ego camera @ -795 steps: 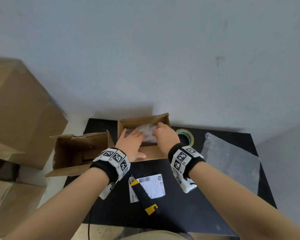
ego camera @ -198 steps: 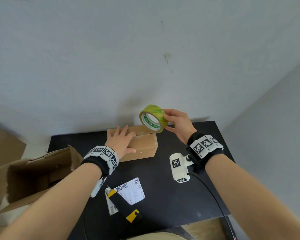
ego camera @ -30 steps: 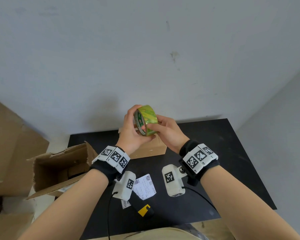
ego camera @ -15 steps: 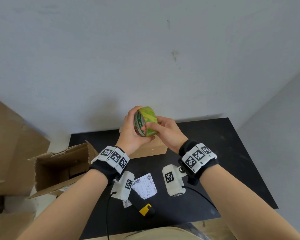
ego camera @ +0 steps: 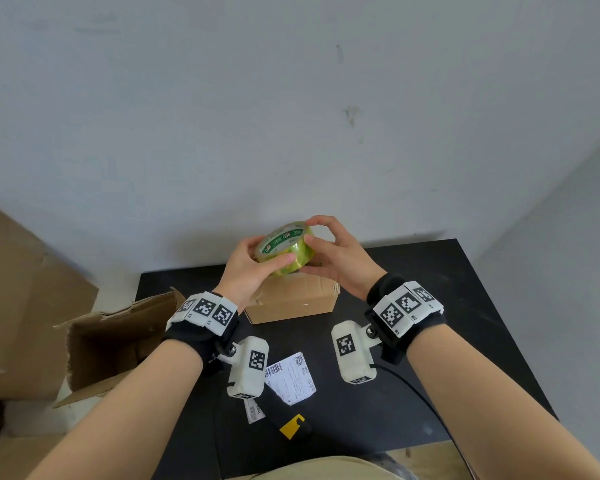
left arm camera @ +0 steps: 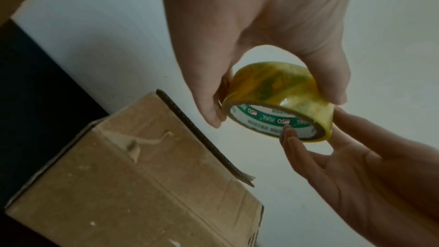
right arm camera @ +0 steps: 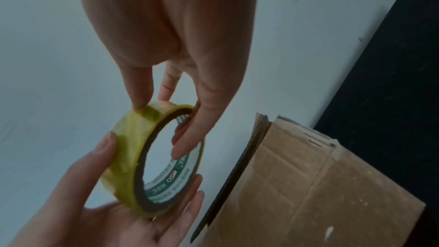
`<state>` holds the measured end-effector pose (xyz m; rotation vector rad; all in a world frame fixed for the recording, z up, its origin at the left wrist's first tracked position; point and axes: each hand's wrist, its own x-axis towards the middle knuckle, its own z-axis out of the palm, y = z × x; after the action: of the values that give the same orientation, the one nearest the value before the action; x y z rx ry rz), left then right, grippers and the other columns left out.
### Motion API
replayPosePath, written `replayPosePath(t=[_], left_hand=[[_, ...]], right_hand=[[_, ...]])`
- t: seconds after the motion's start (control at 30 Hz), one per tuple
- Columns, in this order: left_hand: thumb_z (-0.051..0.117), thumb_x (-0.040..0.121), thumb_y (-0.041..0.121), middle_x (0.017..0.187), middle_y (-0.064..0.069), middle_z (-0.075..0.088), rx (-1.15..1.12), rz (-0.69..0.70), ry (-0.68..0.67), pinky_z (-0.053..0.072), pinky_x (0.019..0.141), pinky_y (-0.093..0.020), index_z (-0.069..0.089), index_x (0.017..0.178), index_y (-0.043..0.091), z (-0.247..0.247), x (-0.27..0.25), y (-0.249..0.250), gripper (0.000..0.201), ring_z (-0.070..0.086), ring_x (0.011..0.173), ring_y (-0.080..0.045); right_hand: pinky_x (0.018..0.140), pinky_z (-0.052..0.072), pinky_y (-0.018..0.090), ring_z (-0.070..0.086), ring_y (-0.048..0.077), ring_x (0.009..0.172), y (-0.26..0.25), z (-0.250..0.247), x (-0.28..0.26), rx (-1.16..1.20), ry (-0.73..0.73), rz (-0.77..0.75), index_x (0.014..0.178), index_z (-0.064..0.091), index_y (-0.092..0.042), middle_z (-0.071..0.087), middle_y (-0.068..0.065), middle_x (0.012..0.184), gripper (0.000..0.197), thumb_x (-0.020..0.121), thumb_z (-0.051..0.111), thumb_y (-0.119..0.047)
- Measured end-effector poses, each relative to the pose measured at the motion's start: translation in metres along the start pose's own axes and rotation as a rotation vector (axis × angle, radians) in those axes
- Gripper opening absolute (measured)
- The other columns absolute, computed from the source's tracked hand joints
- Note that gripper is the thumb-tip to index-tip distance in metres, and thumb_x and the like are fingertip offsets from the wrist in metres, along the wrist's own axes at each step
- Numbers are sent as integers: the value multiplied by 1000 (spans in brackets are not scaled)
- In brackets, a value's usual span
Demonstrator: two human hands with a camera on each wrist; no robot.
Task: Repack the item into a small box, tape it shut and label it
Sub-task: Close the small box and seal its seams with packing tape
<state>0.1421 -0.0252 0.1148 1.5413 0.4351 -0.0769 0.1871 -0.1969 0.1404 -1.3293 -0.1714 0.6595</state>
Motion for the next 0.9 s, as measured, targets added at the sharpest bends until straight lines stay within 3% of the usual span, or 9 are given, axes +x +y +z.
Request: replayPosePath(t=[0.1,0.17,0.2,0.3,0.4,0.53,0.7,0.8,0.9], left_hand=[[86,37,51,118,-3,61,-29,-17,-4,49,98,-41,52,119,19,-2,0,1,94,60,110,-20],[85,41,47,119,-4,60,-73,-16,-2,48,99,-39,53,121,22,-3,1,1,89,60,111,-20],[85,45,45,120,-6,58,-82,-17,-4,48,99,-38,51,125,23,-3,2,2,89,60,111,-20],[81,70,24,115,-16,58,-119,6,-3,52,89,-33,54,115,25,-1,2,2,53,63,105,-25],[73,78,14,110,-16,57,-153,13,16,54,85,-31,53,96,18,1,1,6,28,64,101,-26],[74,77,16,109,-15,58,-159,8,34,54,85,-32,52,94,18,0,3,4,28,65,100,-26],[77,74,19,109,-16,58,-140,18,56,55,84,-33,54,95,18,0,4,0,31,66,99,-26],[78,74,20,106,-16,59,-132,17,64,56,83,-33,54,93,18,2,4,-2,31,66,98,-27],[75,77,18,108,-16,60,-166,-1,70,56,85,-34,54,94,19,5,4,-2,28,66,98,-29]], right_hand=[[101,45,46,57,26,115,0,-5,5,-248,42,-15,111,57,-32,58,17,127,20,91,59,-30],[113,28,40,36,15,135,0,-8,8,-462,31,-48,111,63,-36,48,4,138,21,91,58,-35],[115,23,34,29,9,137,-1,-8,9,-493,14,-46,113,64,-31,44,0,142,22,92,56,-31],[108,33,26,47,8,122,-2,-7,9,-425,-9,-56,115,65,-14,56,-1,130,25,96,48,-16],[95,41,26,56,11,99,0,-3,10,-397,12,-69,104,67,-17,65,-2,103,25,97,43,-12],[95,44,37,56,18,96,3,-3,15,-331,11,-63,93,68,-20,65,1,96,31,95,40,-7],[90,49,34,58,17,89,4,-2,14,-250,2,-57,95,65,-9,63,5,92,31,93,36,1],[87,49,36,57,20,88,6,-1,14,-305,12,-66,89,66,-12,62,6,90,35,90,36,6],[77,48,27,57,17,81,7,-2,15,-391,42,-82,87,65,-15,62,5,86,46,80,32,18]])
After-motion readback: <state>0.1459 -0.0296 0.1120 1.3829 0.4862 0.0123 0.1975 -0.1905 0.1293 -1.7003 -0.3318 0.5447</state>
